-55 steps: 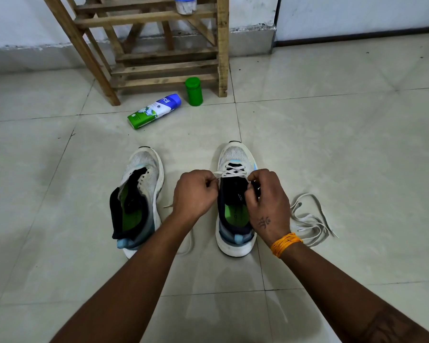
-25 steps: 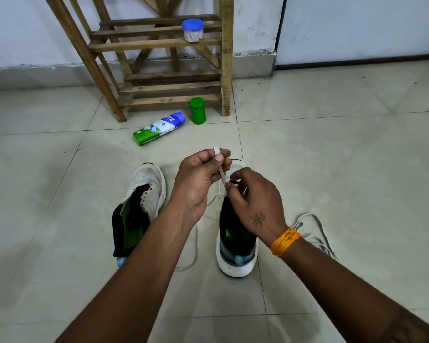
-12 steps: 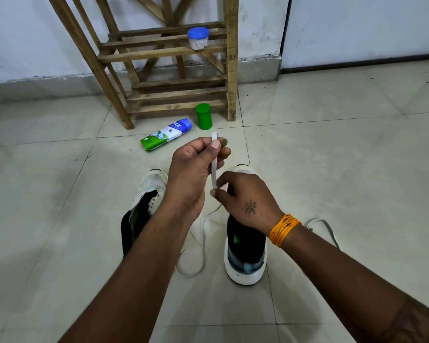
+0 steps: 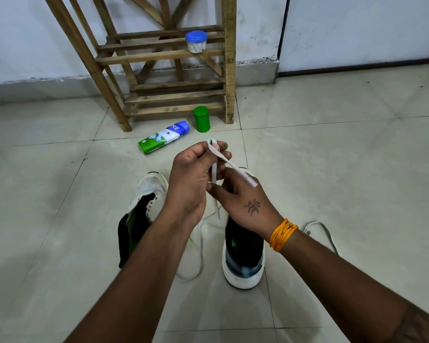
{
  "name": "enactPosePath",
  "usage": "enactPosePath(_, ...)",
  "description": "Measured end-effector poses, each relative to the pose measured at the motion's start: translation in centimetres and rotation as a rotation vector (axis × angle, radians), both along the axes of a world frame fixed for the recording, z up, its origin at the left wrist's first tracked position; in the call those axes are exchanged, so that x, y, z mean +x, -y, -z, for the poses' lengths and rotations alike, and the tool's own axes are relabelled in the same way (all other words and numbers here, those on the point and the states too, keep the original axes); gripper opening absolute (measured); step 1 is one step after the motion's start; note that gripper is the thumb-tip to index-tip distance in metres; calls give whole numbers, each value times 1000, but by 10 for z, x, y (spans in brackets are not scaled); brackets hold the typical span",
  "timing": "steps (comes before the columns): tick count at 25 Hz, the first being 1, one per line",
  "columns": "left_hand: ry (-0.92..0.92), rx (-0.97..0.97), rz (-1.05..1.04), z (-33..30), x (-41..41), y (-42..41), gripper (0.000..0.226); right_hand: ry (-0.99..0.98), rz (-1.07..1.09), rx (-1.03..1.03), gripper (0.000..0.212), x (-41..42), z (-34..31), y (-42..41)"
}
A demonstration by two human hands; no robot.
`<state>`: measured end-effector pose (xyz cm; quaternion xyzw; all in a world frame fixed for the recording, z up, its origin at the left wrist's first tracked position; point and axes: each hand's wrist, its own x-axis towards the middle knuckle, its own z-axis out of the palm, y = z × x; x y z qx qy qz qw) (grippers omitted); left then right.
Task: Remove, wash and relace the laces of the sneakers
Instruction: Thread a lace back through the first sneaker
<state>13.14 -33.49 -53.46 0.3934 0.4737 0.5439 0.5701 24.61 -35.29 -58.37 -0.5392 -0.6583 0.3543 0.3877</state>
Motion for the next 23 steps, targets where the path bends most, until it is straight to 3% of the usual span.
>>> enactPosePath(2,-9,13,-9,-1,0,-1,15,-47,-8,-26,26,-1,4,0)
enactPosePath(6,-41,24,-27,2,-5,-2,16,197,-172,-172,39,5,16,8)
enactPosePath(11,-15,-15,-26,6,2,2,17,-134,-42,-136,32,2,1,-5)
enactPosePath(15,-56,5,-21,6,-3,-3,20,198,-189,-203,31,6,12,7)
enactPosePath(20,-25,-21,-18,10,0,0,20,-84,-46,-123,34,1,0,-1)
enactPosePath(23,-6,-13,-17,7,-3,-4,21,-6,-145,-130,45,-2,8,8)
